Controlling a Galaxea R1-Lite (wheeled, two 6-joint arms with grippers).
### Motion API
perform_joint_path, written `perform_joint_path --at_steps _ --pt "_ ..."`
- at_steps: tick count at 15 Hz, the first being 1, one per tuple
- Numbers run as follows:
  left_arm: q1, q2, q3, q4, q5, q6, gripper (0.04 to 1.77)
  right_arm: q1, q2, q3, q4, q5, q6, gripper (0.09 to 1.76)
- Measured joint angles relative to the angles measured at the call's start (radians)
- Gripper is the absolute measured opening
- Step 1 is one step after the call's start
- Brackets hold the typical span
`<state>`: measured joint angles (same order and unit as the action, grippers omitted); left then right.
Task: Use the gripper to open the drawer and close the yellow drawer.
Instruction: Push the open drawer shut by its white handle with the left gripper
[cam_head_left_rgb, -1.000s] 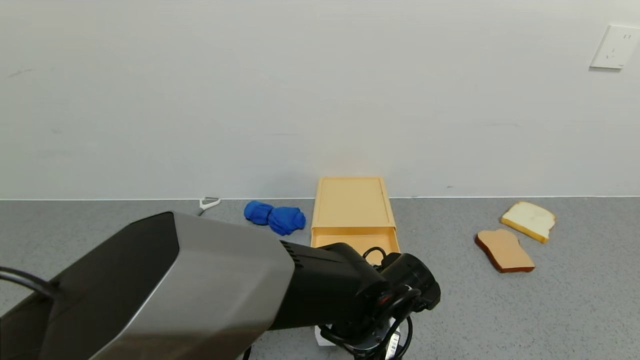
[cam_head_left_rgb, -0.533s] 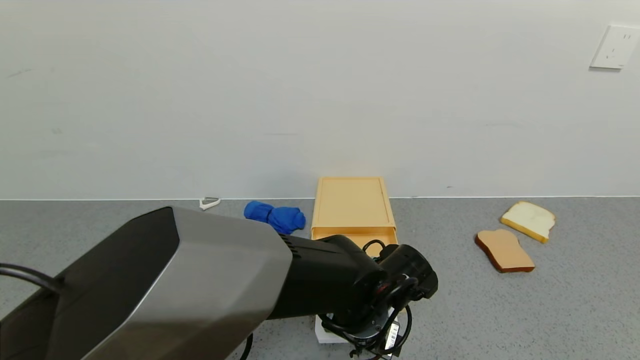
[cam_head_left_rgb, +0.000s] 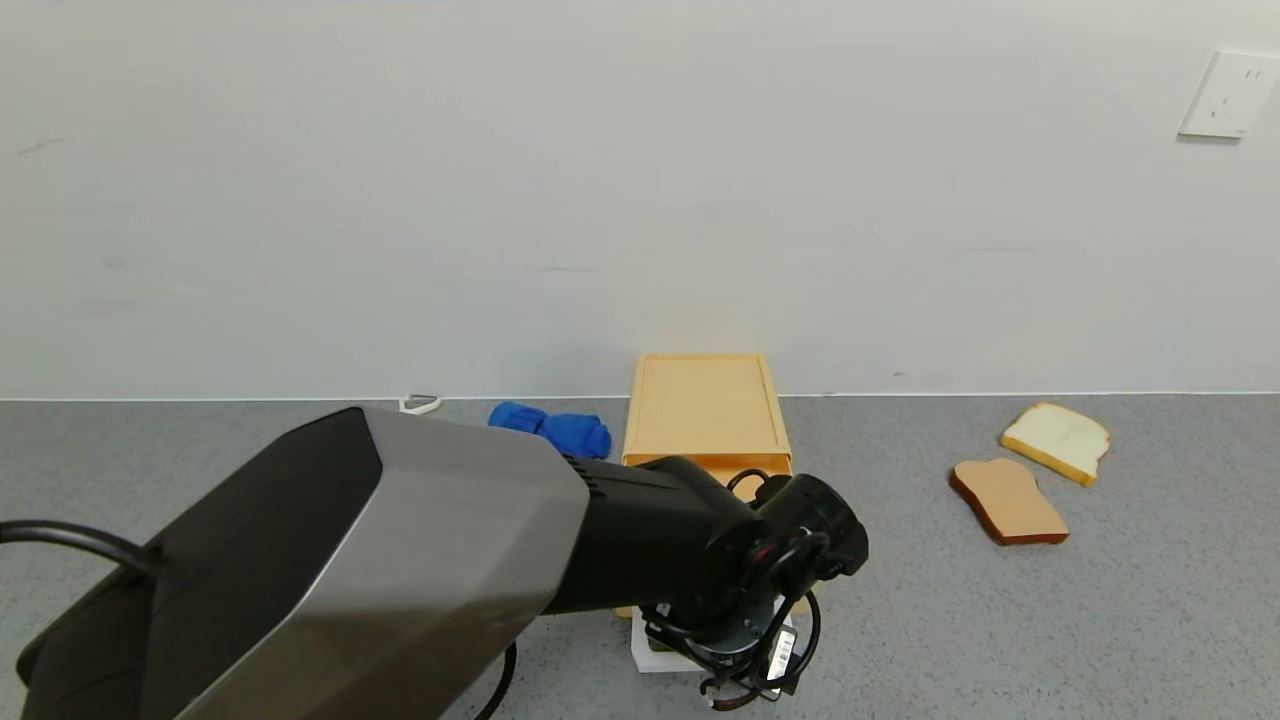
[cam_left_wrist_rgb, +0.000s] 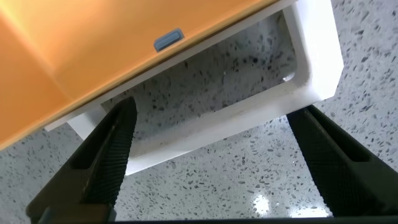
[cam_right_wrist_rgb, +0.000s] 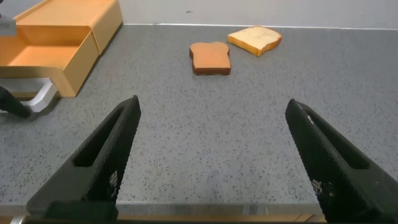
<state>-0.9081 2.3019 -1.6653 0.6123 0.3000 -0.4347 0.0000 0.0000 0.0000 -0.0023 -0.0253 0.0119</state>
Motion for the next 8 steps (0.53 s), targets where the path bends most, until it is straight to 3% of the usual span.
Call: perform_joint_path --at_steps 8 --pt "0.042 0.015 -0.05 0.0 0.006 0.063 1.72 0.0 0.0 0.0 0.0 0.0 0.0 1.71"
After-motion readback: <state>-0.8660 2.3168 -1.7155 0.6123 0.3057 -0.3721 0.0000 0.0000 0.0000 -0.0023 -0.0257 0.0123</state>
